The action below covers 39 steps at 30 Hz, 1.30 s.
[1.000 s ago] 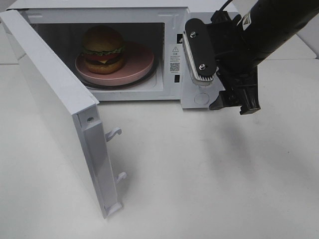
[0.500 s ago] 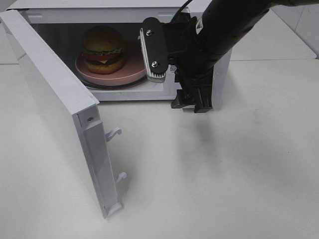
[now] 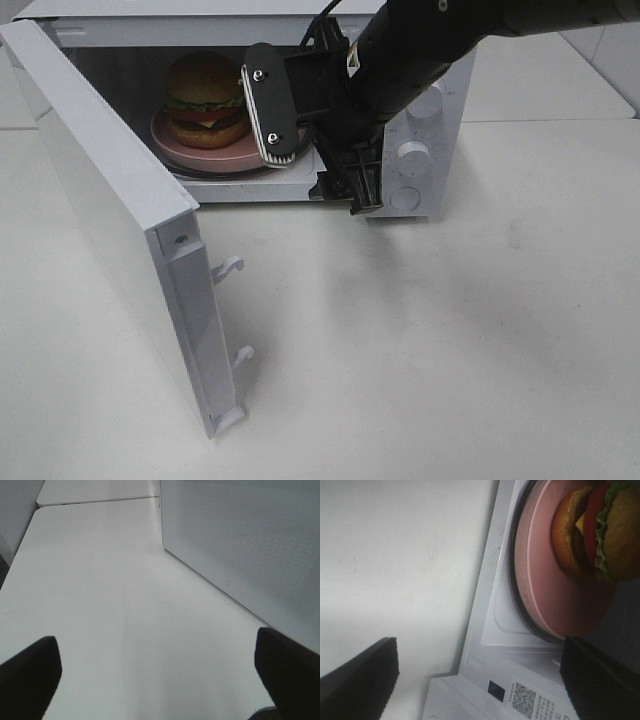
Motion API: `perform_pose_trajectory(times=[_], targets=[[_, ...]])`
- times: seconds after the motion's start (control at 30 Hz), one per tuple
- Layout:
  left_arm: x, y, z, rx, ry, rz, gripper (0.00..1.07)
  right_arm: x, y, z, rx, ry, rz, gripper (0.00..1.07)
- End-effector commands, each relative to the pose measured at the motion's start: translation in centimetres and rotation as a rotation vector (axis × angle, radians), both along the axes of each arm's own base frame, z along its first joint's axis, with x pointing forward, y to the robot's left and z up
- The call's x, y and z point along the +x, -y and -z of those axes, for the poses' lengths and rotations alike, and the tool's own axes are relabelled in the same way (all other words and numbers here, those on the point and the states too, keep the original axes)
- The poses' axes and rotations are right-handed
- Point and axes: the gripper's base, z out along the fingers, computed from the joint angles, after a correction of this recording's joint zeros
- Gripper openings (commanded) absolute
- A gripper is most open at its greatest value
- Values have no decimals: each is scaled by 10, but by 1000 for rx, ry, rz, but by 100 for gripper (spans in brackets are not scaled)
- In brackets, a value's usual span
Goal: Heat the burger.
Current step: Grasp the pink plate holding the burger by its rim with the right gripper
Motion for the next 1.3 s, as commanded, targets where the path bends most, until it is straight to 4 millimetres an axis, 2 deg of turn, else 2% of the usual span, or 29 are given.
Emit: perform_pose_trajectory(times=[0.03,0.47,1.3], targets=[[-2,0,0,-7,30,-3,98,7,-5,2,-4,22,-11,85],[-2,0,0,-7,30,-3,98,23,-29,15,18,33,-16,84],[-2,0,0,-7,30,-3,98,66,-65,59,38,7,25,81]])
